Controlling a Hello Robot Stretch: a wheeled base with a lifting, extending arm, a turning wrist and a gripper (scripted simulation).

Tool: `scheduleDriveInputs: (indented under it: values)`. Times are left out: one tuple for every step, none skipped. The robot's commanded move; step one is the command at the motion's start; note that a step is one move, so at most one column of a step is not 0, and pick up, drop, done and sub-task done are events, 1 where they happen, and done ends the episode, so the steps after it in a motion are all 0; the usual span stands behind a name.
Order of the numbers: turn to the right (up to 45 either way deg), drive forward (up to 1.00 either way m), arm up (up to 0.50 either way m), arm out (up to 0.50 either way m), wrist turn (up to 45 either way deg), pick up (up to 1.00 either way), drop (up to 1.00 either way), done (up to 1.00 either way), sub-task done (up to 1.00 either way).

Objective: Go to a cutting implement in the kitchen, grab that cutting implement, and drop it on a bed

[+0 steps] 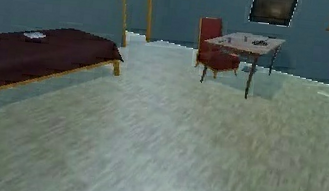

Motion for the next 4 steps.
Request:
scheduleDriveInputs:
  values:
    - [0.0,1.0,0.0,0.0,0.0,0.0,0.0,0.0,0.0]
    - [0.0,1.0,0.0,0.0,0.0,0.0,0.0,0.0,0.0]
    - [0.0,1.0,0.0,0.0,0.0,0.0,0.0,0.0,0.0]
    - [0.0,0.35,0.0,0.0,0.0,0.0,0.0,0.0,0.0]
